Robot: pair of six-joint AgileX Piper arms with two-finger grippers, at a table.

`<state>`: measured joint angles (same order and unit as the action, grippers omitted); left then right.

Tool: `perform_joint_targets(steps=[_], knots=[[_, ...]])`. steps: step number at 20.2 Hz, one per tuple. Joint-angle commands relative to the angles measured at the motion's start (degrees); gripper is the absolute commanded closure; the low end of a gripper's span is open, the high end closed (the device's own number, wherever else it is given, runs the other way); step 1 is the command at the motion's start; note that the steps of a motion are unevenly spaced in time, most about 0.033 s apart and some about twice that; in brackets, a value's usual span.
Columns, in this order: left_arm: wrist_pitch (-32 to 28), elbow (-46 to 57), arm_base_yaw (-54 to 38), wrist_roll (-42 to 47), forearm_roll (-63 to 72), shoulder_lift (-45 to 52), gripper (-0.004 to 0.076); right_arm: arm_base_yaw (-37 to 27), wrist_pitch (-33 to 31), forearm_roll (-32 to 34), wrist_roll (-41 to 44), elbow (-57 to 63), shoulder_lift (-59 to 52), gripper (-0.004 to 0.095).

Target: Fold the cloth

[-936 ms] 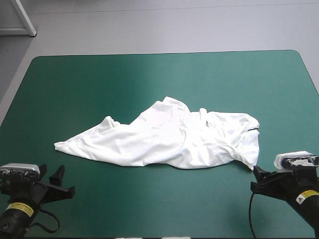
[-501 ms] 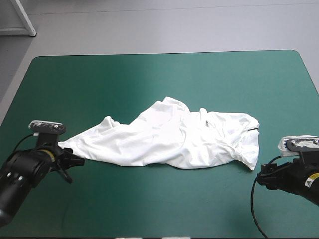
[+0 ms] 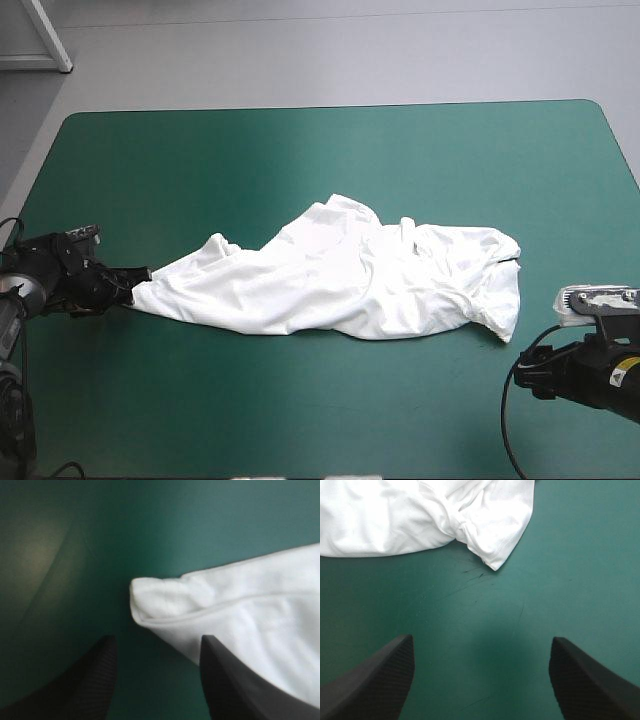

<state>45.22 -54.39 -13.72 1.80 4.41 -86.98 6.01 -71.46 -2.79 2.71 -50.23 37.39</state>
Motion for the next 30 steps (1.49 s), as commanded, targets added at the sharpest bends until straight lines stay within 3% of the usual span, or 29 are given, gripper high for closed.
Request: perform_joint_targets(steps=[1, 4, 6, 8, 10, 13, 23, 30], knots=[[-3.6, -1.9, -0.5, -0.2, 2.1, -1.4, 0.0332, 0.1, 1.7, 0.0, -0.2, -1.9, 0.3, 0.0194], [-6.6, -1.9, -0.5, -0.2, 2.2, -1.3, 0.0335, 0.1, 2.8, -0.4, -1.3, -1.9, 1.7, 0.0194], [-7.2, -1.9, -0.5, -0.2, 2.5, -1.4, 0.0413, 0.1, 4.6, -0.6, -2.0, -1.9, 4.8, 0.0194], [-9.6, -1.9, -0.5, -2.1, 2.5, -1.4, 0.0603, 0.1, 6.9, -1.8, -3.1, -1.9, 11.0, 0.0195], [-11.0, -1.9, -0.5, -2.9, 2.5, -1.4, 0.0729, 0.1, 8.4, -1.8, -3.3, -1.9, 16.7, 0.0215], [-11.4, -1.9, -0.5, -5.4, 5.5, -1.4, 0.0733, 0.1, 11.9, -2.3, -4.5, -1.9, 25.5, 0.0281], [-11.8, -1.9, -0.5, -8.5, 9.6, -1.4, 0.0733, 0.1, 20.9, -0.8, -5.0, -1.9, 42.8, 0.0281], [-12.4, -1.9, -0.5, -9.5, 9.6, -1.4, 0.0733, 0.1, 22.1, -1.5, -5.0, -0.3, 48.3, 0.0467]])
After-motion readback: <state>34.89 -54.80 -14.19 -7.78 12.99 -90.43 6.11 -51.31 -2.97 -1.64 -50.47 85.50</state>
